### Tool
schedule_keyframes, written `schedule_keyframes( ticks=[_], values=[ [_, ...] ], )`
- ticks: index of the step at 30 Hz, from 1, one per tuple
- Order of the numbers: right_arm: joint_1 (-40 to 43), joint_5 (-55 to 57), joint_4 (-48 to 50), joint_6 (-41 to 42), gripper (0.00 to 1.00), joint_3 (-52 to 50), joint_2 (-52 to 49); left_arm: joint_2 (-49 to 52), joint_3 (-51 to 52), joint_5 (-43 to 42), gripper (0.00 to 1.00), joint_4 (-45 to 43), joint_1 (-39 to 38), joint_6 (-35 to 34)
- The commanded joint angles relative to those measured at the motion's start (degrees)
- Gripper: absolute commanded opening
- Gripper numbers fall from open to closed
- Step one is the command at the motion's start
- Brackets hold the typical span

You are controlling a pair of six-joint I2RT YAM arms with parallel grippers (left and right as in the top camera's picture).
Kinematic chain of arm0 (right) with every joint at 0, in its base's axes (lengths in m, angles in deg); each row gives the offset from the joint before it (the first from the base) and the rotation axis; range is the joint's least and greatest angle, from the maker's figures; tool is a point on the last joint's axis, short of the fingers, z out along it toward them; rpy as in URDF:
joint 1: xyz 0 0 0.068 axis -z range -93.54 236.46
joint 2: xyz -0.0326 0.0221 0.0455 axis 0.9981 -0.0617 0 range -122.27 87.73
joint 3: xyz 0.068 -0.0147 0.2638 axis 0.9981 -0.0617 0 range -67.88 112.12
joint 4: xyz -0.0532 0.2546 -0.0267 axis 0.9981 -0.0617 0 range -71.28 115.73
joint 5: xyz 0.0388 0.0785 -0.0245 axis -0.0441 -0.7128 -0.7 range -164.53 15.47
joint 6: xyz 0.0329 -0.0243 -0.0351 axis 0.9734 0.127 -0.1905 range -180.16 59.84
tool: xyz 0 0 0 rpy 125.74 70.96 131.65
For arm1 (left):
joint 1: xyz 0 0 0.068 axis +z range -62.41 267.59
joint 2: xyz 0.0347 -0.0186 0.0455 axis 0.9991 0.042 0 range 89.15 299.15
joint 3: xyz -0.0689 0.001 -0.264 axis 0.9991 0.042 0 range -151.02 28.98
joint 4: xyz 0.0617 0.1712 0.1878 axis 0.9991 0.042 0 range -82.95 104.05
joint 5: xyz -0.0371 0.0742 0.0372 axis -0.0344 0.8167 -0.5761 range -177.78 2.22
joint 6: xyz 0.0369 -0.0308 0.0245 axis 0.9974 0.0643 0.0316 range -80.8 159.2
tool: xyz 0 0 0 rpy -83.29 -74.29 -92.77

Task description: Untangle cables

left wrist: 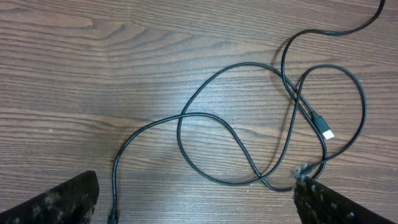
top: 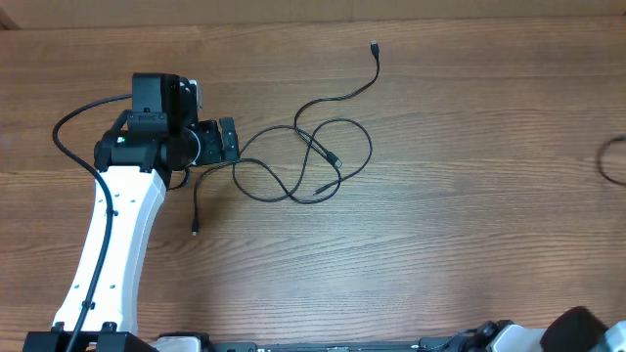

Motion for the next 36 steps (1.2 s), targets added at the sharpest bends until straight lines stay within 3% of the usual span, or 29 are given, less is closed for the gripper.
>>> schedule_keyframes(
  ticks=[1, 17, 18, 19, 20, 22, 23, 24, 36],
  values=[
    [3.5, 0.4, -1.2, 0.6, 0.04, 0.8, -1.9, -0.6, -0.5, -0.3, 1.00, -0.1, 0.2, 1.2],
    [4.3, 0.4, -9.7, 0.5, 0.05, -0.4, -15.2, -0.6, -0.5, -0.3, 1.00, -0.1, 0.2, 1.2],
    [4.3, 0.5, -9.9, 0.5, 0.08, -0.4, -16.0, -0.6, -0.5, -0.3, 0.99, -0.1, 0.2, 1.2],
    [4.3, 0.4, -10.0, 0.5, 0.17, -0.4, -16.9, -0.6, -0.5, -0.3, 1.00, -0.1, 0.2, 1.2],
    [4.3, 0.4, -10.0, 0.5, 0.34, -0.4, -17.7, -0.6, -0.5, -0.3, 1.00, -0.1, 0.2, 1.2],
    [4.3, 0.4, -10.0, 0.5, 0.81, -0.4, -19.1, -0.6, -0.5, -0.3, 0.99, -0.1, 0.2, 1.2],
    [4.3, 0.4, -10.1, 0.5, 0.96, -0.6, -19.6, -0.6, -0.5, -0.3, 1.00, -0.1, 0.2, 1.2],
    [4.2, 0.4, -10.0, 0.5, 1.00, -0.9, -19.9, -0.6, -0.5, -0.4, 1.00, -0.1, 0.2, 1.2],
    [4.2, -6.7, -9.1, -1.8, 1.00, -3.3, -20.2, -0.6, -0.5, -0.3, 1.00, -0.1, 0.2, 1.2]
  ],
)
